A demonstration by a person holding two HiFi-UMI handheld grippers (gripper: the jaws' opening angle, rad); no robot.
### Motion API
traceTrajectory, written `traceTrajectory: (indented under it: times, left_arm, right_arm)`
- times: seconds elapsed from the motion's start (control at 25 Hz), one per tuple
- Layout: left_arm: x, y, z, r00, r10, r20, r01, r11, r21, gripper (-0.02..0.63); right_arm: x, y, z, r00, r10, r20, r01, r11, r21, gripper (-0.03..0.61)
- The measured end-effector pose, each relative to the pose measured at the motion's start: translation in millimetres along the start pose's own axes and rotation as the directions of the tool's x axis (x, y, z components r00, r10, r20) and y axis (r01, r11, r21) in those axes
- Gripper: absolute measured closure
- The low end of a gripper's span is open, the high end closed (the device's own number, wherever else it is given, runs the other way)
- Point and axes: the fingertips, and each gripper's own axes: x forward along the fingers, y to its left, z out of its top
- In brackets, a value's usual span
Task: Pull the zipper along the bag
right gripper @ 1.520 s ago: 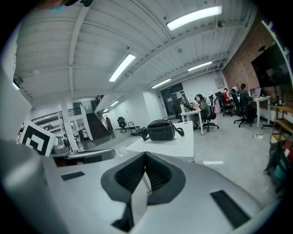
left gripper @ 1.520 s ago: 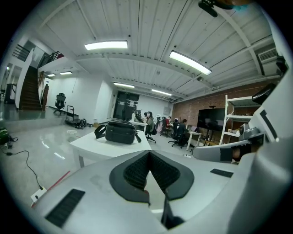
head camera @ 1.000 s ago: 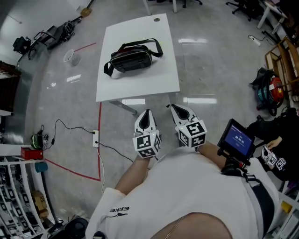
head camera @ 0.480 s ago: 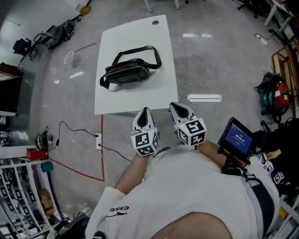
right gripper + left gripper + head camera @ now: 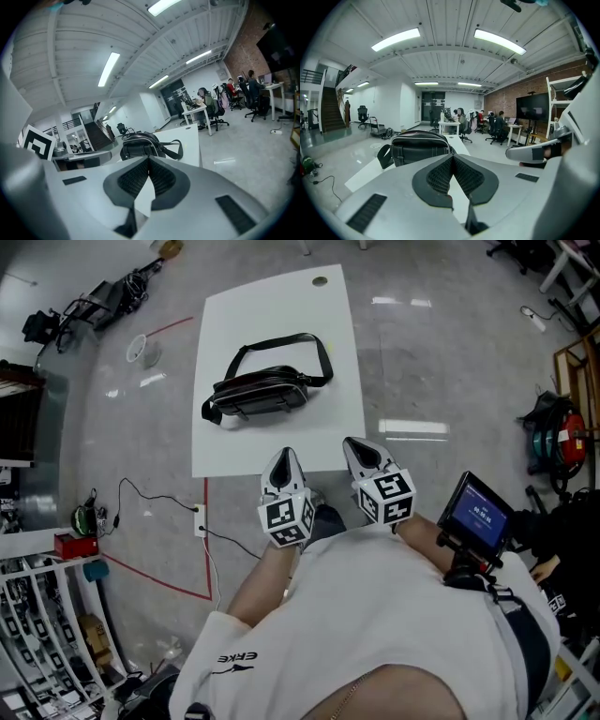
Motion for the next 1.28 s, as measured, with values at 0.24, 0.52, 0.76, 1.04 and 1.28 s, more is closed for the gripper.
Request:
traceTrajectory:
  times: [0.24,0.52,0.76,1.04,1.28]
  left_arm:
    - [27,54,9,1.000,-0.009,0.000,0.009,1.000,-0.007,0.611]
    - [56,120,23,0.999,-0.048,0.001,0.048,0.999,-0.005,0.611]
    - [78,171,29,0.997,-0.077,-0.004,0.077,0.997,-0.006,0.611]
    - [92,210,33,1.000,-0.013,0.003,0.013,1.000,-0.008,0.611]
    - [107,231,46,0.999,0.052,-0.006,-0.052,0.998,-0.018,0.611]
  right_arm:
    - [46,-7,6,0.997,-0.081,0.000,0.081,0.997,-0.014,0.574]
    - [98,-10,7,0.980,-0.197,-0.021,0.197,0.980,-0.020,0.574]
    - [129,-24,8,0.940,-0.341,-0.030,0.332,0.929,-0.163,0.574]
    - [143,-48,4,0.930,-0.363,-0.060,0.348,0.921,-0.175,0.573]
    - [163,-68,2,0.967,-0.247,-0.069,0.255,0.951,0.174,0.572]
